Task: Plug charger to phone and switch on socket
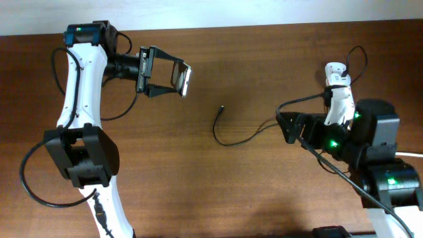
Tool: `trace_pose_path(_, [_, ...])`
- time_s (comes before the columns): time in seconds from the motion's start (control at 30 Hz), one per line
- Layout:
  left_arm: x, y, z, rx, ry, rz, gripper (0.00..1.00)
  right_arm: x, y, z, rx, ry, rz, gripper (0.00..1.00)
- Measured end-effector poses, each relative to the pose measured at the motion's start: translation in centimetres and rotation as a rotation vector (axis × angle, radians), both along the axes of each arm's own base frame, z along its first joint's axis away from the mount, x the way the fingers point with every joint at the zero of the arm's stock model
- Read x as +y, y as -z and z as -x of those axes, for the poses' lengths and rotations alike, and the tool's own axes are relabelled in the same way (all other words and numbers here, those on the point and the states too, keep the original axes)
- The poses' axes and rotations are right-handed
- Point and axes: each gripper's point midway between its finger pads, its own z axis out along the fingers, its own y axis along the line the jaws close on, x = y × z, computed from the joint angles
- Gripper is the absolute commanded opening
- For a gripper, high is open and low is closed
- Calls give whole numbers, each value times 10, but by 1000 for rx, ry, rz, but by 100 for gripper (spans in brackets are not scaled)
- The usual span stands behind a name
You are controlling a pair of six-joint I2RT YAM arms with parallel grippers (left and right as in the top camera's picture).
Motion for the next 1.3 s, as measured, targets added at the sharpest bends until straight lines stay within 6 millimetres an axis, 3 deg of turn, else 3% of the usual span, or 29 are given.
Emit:
trace_pose_path(0.03, [0,0,0,0,0,0,0,0,-5,2,1,-1,-1,99])
trace_pose_path(0.17, [0,0,0,0,1,-2,0,-43,-24,7,43,82,-75,99])
trace_pose_path(0.27, [0,0,0,0,1,-2,0,-63,-11,2,125,97,-206,99])
trace_pose_path(0.53, [4,11,1,1,9,-70,0,-74,41,-22,346,116,-287,99])
trace_pose_path(0.63, [11,30,5,45,10,-197,0,-48,60,-28,406,39,-225,98])
trace_pose_path(0.7, [13,46,9,92,15,-312,0,-19,68,-32,417,-51,-178,96])
trace_pose_path(0.83, [10,66,18,161,20,-479,0,25,72,-43,406,-128,-144,95])
trace_pose_path(1.07, [11,86,7,168,-46,-654,0,102,73,-75,363,-184,-221,91])
trace_pose_path(1.13, [12,87,4,165,-58,-668,0,123,80,-83,390,-172,-264,87])
trace_pose_path(1.2, [15,90,4,173,-71,-694,0,145,75,-94,352,-186,-312,83])
trace_pose_path(1.3, [18,91,4,184,-85,-711,0,179,78,-97,358,-208,-360,75])
